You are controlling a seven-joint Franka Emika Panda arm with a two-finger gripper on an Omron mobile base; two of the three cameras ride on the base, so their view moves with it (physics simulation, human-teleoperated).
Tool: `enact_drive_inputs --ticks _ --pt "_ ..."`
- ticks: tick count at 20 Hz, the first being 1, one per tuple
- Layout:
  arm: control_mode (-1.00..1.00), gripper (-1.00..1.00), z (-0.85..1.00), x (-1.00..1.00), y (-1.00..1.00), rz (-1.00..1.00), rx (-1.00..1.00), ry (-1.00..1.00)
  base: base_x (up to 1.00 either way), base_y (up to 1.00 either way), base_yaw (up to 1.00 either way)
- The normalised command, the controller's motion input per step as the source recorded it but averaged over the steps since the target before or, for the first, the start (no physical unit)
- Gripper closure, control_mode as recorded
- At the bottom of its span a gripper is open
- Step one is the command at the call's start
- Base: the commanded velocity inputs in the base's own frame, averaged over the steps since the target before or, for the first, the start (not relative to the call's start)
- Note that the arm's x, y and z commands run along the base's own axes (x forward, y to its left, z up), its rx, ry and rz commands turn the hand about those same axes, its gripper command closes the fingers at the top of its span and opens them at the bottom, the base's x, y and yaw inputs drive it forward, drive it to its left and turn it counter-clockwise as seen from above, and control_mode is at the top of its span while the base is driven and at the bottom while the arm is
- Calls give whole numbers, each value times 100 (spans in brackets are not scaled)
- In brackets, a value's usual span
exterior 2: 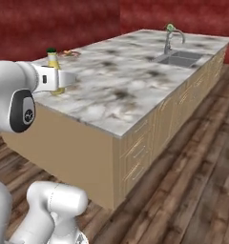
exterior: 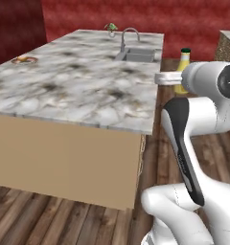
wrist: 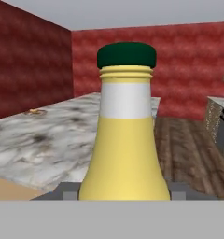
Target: Move the hot dog bun to the plate on the dining table and place the condiment next to that plate. Then navigate to the fridge and take the sausage and place it on the plate as well.
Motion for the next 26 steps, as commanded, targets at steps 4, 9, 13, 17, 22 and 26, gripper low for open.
enact_drive_inputs --ticks 4,9,13,17,22,26 --pt "100 100 0 0 0 0 0 0 100 19 35" --pt "100 100 0 0 0 0 0 0 98 67 18" --pt "100 100 0 0 0 0 0 0 68 100 1" --pt "100 100 0 0 0 0 0 0 52 100 0" --pt "100 100 0 0 0 0 0 0 54 100 0" --pt "100 100 0 0 0 0 0 0 64 100 -5"
